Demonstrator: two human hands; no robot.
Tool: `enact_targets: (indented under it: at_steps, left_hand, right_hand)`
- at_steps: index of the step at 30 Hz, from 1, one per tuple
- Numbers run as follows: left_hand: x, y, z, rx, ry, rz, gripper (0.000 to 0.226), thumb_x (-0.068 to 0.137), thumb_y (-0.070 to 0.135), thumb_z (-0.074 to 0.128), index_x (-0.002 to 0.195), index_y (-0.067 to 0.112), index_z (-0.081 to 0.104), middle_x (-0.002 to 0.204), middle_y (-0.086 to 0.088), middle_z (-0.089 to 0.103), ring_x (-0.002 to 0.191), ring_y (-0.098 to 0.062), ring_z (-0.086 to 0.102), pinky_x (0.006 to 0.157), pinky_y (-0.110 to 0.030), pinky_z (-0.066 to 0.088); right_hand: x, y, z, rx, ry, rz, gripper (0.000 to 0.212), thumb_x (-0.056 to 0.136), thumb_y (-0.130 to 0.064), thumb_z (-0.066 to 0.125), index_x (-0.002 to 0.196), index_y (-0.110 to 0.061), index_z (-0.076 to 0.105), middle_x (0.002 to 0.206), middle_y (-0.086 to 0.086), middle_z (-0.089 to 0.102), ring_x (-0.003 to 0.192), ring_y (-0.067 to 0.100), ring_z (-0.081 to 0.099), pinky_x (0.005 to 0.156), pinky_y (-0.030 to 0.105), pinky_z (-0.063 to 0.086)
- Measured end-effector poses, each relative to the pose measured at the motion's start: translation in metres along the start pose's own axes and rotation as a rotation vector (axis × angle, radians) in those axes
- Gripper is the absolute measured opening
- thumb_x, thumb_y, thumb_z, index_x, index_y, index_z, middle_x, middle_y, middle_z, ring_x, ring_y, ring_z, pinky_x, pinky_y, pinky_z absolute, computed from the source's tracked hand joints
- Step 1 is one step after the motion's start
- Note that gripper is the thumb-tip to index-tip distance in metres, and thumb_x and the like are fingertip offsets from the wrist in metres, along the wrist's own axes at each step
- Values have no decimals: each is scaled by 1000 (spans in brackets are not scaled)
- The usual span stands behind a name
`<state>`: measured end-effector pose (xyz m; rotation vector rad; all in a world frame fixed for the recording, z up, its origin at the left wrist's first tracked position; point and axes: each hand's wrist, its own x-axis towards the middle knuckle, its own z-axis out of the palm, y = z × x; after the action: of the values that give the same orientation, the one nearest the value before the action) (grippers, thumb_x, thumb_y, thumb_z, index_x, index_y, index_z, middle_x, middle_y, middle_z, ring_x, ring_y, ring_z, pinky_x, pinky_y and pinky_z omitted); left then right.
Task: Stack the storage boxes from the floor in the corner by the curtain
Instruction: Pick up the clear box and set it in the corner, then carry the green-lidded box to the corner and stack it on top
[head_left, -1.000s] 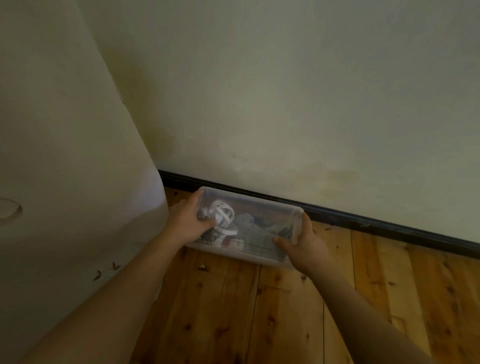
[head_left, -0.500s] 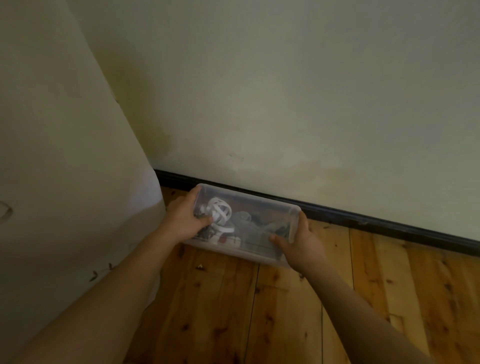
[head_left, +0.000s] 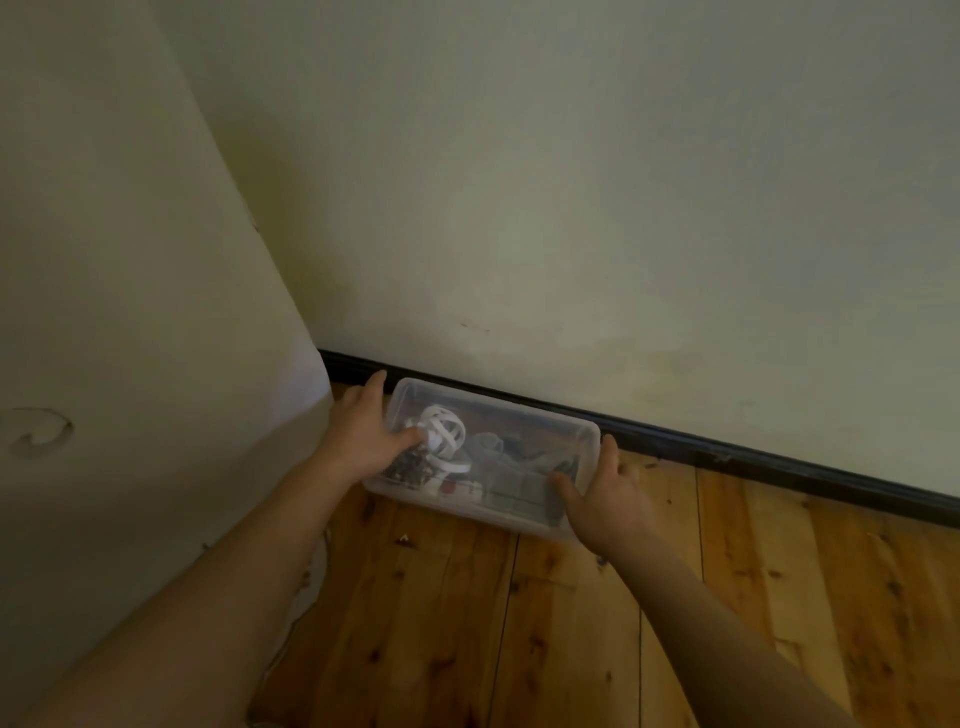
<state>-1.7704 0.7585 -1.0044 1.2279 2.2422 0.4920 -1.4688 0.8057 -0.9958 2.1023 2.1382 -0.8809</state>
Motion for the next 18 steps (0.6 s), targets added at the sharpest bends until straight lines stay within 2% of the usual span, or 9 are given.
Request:
enact_targets:
  at_steps: [3, 7, 10, 14, 18]
  left_hand:
    - [-8, 7, -11, -35, 39, 14, 99, 80, 54, 71, 155, 21, 16, 154, -15, 30, 140, -33, 30, 110, -49, 36]
    - [-24, 31, -36, -121, 103, 50, 88, 82, 56, 67, 151, 22, 25, 147, -11, 40, 134, -28, 39, 105, -47, 42]
    - [-46, 59, -69, -144, 115, 67, 83, 82, 64, 61, 148, 22, 32, 139, -9, 47, 127, -25, 46, 102, -43, 44]
    - [-76, 96, -116, -179, 100, 44, 92, 74, 72, 53, 149, 22, 32, 142, -7, 47, 129, -24, 45, 104, -40, 42]
    - [-119, 146, -191, -226, 87, 25, 84, 81, 61, 63, 150, 27, 30, 144, -3, 46, 127, -20, 48, 101, -37, 45]
  right_hand:
    - [-2, -4, -14, -95, 29, -11, 86, 92, -69, 40, 156, -20, 8, 149, 19, 37, 125, 35, 50, 93, 45, 50]
    - [-10, -20, -51, -137, 45, -85, 82, 97, -63, 37, 157, -14, 10, 151, 18, 37, 133, 37, 41, 103, 44, 42]
    - [-30, -40, -92, -147, 27, -126, 79, 97, -63, 35, 156, -15, 13, 148, 18, 41, 131, 37, 41, 100, 44, 43]
    - [-60, -65, -148, -150, 17, -134, 76, 97, -61, 37, 155, -16, 16, 140, 18, 47, 126, 37, 45, 97, 43, 44]
    - [-107, -102, -231, -118, 35, -160, 75, 97, -61, 39, 154, -16, 19, 135, 17, 51, 121, 36, 48, 93, 43, 47]
